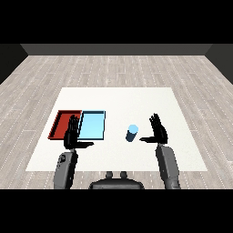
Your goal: Pick the blue can and put it in the blue box
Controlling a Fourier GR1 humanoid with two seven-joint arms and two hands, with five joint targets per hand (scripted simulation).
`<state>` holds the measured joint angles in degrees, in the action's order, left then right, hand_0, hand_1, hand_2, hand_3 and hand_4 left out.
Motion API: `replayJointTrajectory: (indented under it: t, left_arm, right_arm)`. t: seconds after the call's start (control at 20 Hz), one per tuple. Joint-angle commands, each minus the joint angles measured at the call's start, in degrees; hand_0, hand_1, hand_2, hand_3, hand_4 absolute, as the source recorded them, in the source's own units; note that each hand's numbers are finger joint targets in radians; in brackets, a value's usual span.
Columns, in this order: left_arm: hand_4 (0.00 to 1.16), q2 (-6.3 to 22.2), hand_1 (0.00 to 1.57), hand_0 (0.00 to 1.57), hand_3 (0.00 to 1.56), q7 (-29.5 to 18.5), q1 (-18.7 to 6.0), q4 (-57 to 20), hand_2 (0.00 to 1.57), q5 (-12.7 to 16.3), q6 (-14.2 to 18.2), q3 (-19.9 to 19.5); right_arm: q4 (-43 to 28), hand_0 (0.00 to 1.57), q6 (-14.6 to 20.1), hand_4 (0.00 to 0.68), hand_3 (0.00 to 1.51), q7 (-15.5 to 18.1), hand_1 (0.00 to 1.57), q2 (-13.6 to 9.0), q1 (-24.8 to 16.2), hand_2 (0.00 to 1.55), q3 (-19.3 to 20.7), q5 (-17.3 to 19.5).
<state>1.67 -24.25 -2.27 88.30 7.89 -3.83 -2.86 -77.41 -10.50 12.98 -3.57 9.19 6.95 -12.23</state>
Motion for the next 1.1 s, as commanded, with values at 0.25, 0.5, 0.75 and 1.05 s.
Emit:
replayJointTrajectory:
  t: [0.25, 0.5, 0.75, 1.05]
  left_arm:
    - [0.00, 2.10, 0.00, 0.00, 0.00, 1.52, 3.68, 5.22, 0.00, 2.62, -1.61, -0.29]
    - [0.00, 0.32, 0.00, 0.00, 0.00, -1.97, 1.09, 0.52, 0.00, 1.30, -0.76, 0.13]
    - [0.00, 2.02, 0.00, 0.00, 0.00, -1.84, -0.23, -1.39, 0.00, 2.99, -2.10, -2.38]
    - [0.00, 1.86, 0.00, 0.00, 0.00, -1.57, 5.52, 5.03, 0.00, 2.39, -2.49, -1.17]
  right_arm:
    - [1.53, 0.00, 1.41, 0.000, 0.00, -0.18, 0.00, 2.44, -2.12, 0.00, -1.97, -0.41]
    - [12.10, 0.00, -0.56, 0.000, 0.00, 4.37, 0.00, 0.67, 3.92, 0.00, 0.02, -0.85]
    - [15.62, 0.00, 3.84, 0.000, 0.00, 7.69, 0.00, 3.52, 3.75, 0.00, -5.59, 0.53]
    - [15.57, 0.00, 3.13, 0.000, 0.00, 9.45, 0.00, 3.50, 2.02, 0.00, -5.70, 1.62]
